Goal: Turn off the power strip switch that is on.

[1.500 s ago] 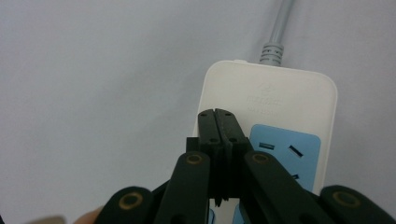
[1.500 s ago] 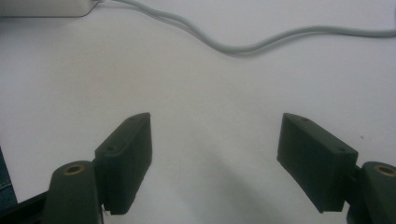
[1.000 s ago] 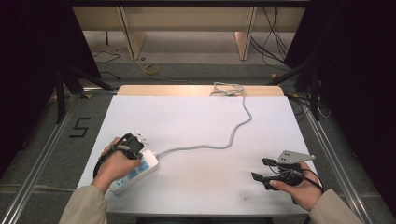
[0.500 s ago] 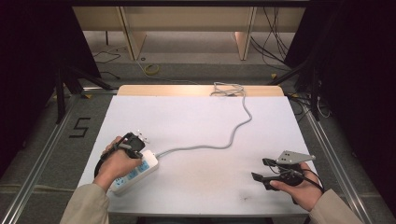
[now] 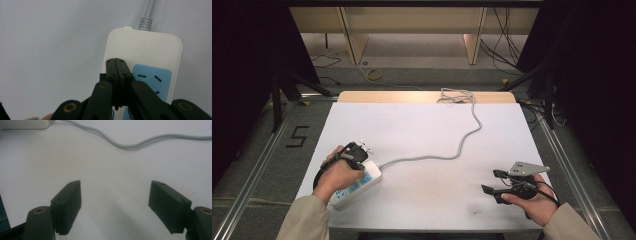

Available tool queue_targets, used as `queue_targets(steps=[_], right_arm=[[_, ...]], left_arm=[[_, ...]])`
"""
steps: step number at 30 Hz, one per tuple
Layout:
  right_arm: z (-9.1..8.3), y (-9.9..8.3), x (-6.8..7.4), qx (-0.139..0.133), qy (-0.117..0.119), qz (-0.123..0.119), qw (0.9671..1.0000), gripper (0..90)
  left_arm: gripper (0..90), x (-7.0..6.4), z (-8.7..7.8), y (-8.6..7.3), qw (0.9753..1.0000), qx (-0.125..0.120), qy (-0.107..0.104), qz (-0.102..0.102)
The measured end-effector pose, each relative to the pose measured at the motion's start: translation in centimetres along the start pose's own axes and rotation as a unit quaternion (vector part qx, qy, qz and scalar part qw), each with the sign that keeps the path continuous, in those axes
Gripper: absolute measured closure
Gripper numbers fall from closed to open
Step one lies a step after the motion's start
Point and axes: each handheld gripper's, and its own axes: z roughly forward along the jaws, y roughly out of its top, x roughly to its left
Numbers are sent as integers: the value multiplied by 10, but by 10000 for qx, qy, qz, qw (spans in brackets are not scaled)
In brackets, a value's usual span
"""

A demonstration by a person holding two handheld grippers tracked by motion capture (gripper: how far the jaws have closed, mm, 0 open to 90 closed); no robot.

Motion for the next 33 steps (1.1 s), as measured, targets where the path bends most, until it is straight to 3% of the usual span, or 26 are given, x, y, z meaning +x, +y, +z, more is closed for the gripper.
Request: queue_targets(steps=[22, 25, 26, 29, 33], right_arm=[[0, 0, 0, 11, 3, -1, 10000, 270], [0, 0, 0, 9, 1, -6, 10000, 270], [0, 0, 0, 8, 4, -7, 10000, 270], [1, 0, 0, 13, 11, -3, 10000, 270], [1, 0, 0, 13, 9, -4, 10000, 270]], left_arm=[[900, 0, 0, -2, 9999, -64, 12, -94], [900, 1, -1, -3, 9999, 128, 107, 32], [900, 0, -1, -4, 9999, 64, 92, -37], [900, -1, -1, -7, 9999, -71, 139, 24], [900, 2, -1, -7, 9999, -65, 3, -99]])
